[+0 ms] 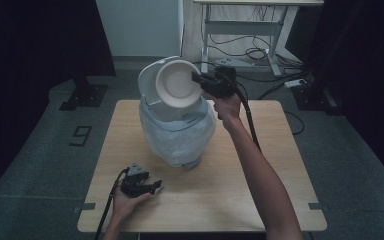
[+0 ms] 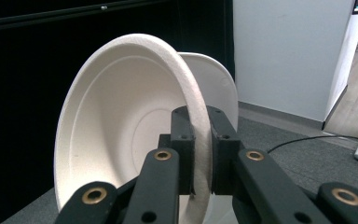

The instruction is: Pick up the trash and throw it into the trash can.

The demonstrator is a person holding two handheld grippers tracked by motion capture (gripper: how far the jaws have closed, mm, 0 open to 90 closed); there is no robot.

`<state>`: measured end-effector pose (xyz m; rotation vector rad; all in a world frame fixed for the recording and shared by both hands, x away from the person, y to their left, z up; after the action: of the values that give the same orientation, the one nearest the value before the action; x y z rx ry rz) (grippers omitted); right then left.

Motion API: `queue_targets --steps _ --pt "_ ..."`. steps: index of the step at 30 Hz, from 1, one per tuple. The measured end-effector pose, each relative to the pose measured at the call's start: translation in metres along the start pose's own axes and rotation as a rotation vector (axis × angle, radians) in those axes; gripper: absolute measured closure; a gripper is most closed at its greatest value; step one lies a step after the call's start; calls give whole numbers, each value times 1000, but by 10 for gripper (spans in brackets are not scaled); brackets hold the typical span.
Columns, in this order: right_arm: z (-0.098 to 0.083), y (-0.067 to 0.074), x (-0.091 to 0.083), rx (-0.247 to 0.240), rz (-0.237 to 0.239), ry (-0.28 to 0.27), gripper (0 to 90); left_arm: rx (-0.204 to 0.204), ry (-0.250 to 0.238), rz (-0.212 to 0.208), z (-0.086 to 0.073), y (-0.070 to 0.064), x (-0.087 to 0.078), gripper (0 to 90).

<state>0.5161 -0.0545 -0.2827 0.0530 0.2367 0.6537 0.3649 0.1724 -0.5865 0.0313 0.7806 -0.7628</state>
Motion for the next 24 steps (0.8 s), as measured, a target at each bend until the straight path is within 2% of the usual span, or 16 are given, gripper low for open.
queue_targets --steps 6,11,22,24 --pt "3 5 9 -16 1 -2 825 -6 -3 0 0 1 -1 319" --pt "3 9 19 -54 -11 7 824 -8 3 -2 -1 2 0 319" --pt "-1 11 38 -66 -18 22 821 -12 3 0 -2 3 -1 318" --pt "-3 11 42 -70 -20 27 793 -12 2 1 -1 3 -1 318"
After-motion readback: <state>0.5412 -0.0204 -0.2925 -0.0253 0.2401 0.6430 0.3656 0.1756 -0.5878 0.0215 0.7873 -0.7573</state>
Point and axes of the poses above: each handheld gripper's, and its own axes: x roughly forward along the jaws, z roughly out of its top, y roughly to its left, the point moved 6 cm from there along x, roughly forward along the jaws, and after that the axes turned 7 degrees about -z, right-handed, at the moved point
